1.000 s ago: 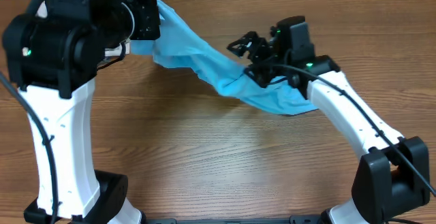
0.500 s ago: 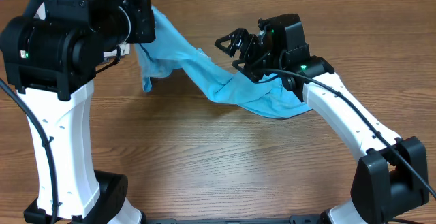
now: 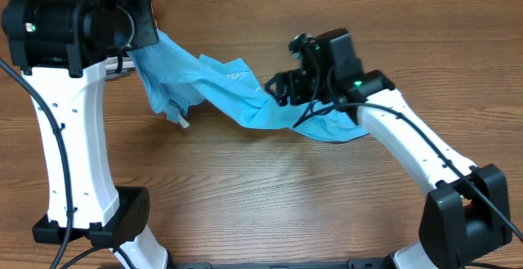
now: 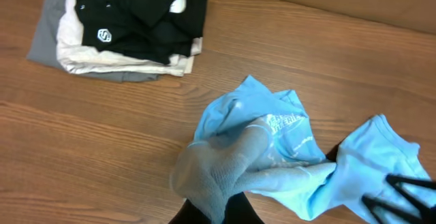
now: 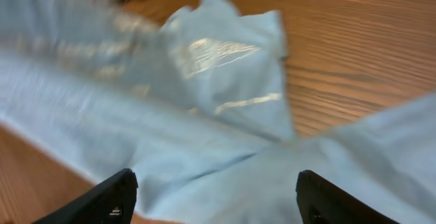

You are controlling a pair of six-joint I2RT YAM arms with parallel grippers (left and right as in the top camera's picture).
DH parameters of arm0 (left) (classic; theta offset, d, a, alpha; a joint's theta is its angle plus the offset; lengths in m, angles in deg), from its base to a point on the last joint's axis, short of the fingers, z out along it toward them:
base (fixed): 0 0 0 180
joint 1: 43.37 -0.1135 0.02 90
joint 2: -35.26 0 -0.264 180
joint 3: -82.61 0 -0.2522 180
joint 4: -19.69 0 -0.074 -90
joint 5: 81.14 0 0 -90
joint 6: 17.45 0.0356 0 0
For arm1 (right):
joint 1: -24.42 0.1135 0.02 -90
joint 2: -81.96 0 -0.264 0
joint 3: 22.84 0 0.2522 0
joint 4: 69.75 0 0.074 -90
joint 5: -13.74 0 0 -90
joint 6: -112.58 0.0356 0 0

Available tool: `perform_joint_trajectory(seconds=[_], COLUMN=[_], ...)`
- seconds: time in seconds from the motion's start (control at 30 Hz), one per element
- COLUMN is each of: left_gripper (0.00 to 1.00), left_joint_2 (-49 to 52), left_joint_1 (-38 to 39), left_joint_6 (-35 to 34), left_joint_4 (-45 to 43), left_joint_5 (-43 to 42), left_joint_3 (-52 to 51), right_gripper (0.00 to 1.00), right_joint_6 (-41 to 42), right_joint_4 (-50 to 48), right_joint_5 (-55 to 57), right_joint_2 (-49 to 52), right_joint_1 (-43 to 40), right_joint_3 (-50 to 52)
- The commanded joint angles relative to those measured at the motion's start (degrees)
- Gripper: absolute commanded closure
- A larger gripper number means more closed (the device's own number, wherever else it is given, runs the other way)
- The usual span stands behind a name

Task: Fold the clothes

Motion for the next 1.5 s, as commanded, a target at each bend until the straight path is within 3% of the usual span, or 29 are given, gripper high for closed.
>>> perform_joint_trajectory(seconds=[0.0, 0.33, 0.67, 1.0, 1.47], left_gripper=[0.94, 0.94, 0.94, 0.93, 0.93], left_joint_2=[-0.48, -0.76, -4.79, -8.00, -7.98], left_joint_1=[-0.42, -0.42, -0.42, -0.42, -0.42], left_joint_6=[-0.96, -0.48, 0.85, 1.44, 2.27], left_joint_4=[-0.07, 0.04, 0.66, 0.66, 0.66], left_joint_5=[-0.31, -4.24, -6.27, -6.60, -6.23], left_joint_3=[0.98, 1.05, 1.07, 1.07, 1.01], right_gripper=[0.24, 0.21, 0.13, 0.18, 0.16], right_joint_6=[-6.80, -8.02, -7.80, -7.56, -4.66], right_joint_4=[-0.09, -0.22, -4.90, -4.92, -3.65], right_joint_5=[0.37, 13.40, 20.15, 22.49, 25.86], right_joint_2=[1.53, 3.65, 4.15, 6.71, 5.73], right_joint_1=[5.95, 15.06, 15.04, 14.34, 7.93], right_joint_3=[1.09, 1.09, 1.09, 1.09, -3.26])
